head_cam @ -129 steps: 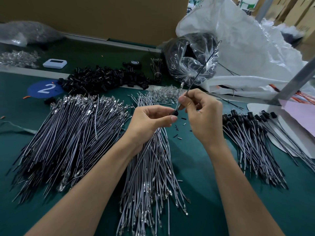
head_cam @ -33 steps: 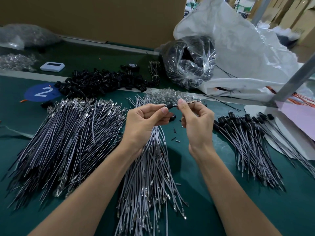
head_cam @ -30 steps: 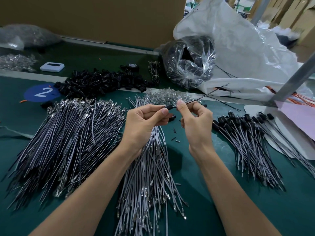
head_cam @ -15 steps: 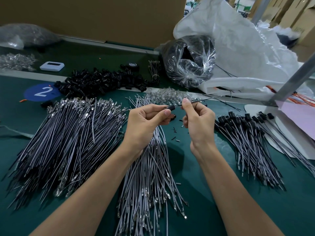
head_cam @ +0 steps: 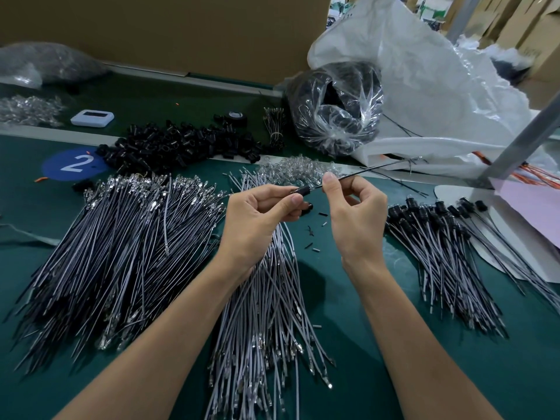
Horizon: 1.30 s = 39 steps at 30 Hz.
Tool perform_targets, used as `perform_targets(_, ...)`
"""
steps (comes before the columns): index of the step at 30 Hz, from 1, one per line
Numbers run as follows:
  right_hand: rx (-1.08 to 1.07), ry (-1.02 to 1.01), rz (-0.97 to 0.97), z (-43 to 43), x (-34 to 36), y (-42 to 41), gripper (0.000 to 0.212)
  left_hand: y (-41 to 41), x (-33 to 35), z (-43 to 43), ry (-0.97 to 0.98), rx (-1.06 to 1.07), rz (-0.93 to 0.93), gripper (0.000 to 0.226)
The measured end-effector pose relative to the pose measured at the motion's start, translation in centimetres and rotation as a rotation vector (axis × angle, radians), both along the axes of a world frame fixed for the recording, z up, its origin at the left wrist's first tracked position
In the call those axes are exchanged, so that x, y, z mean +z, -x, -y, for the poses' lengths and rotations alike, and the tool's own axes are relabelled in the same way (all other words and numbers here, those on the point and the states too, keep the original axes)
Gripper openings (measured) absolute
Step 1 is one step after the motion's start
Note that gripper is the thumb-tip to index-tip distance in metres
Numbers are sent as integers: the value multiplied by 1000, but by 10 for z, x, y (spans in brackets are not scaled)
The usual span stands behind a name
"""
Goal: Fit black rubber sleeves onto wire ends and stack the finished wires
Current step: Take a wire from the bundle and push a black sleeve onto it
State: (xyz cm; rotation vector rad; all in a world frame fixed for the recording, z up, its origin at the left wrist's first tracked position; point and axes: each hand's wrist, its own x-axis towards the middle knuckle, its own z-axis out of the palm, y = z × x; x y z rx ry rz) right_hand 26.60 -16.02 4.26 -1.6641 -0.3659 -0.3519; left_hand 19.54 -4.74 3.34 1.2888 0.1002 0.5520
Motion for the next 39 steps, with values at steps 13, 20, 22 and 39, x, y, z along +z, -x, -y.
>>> perform_targets(13, 9, -25, 4, 2, -1, -5, 36, -1, 0, 1, 9, -2, -7, 16)
perform_targets(20, 31, -15, -8, 2, -2, -6, 36, -2, 0, 1, 14, 4, -3, 18)
perform_targets(22, 27, -10, -5, 2, -2, -5, 36, -1, -1, 1, 9, 3, -3, 18)
perform_targets(39, 45, 17, -6, 2, -1, -4, 37, -2, -2, 0, 38, 7, 10, 20)
